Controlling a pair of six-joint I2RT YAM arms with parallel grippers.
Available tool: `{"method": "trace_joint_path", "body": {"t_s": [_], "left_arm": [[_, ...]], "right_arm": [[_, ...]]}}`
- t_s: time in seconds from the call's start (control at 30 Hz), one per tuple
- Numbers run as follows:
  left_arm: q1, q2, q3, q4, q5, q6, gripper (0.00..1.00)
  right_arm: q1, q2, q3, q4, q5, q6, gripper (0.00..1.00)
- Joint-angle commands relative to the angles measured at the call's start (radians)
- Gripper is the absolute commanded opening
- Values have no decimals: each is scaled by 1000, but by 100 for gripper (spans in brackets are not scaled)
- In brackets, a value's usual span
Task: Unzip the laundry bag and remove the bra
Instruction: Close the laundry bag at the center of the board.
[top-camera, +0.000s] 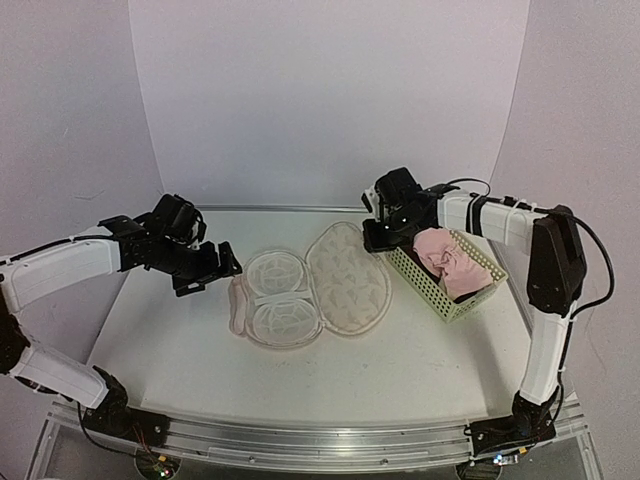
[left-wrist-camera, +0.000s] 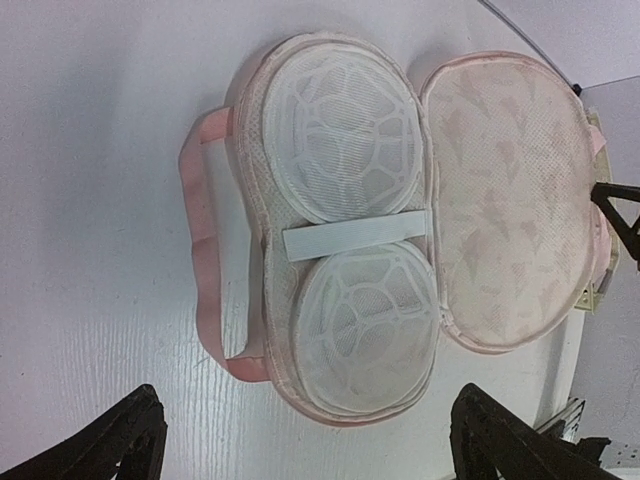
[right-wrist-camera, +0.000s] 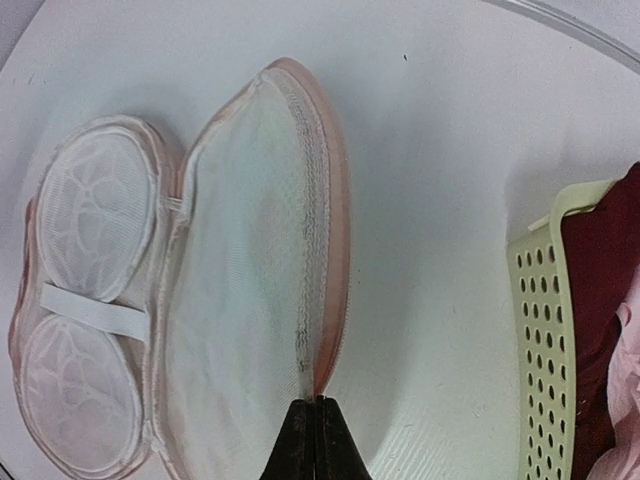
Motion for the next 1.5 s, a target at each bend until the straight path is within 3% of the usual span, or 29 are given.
{"method": "trace_joint_path", "body": {"t_s": [0.0,0.33,0.9,1.47], "left_arm": [[-4,11,64,-14,-16,33,100],[-4,47,94,-16,-19,75,100],[-4,53,119,-22,-11,108,100],[-4,41,107,-22,3,114,100]], "right_arm": [[0,-78,94,-27,-30,-2,0],[32,-82,243,-43,-179,67,0],[172,105,342,-47,-134,203,0],[230,322,511,37,-253,370,0]]}}
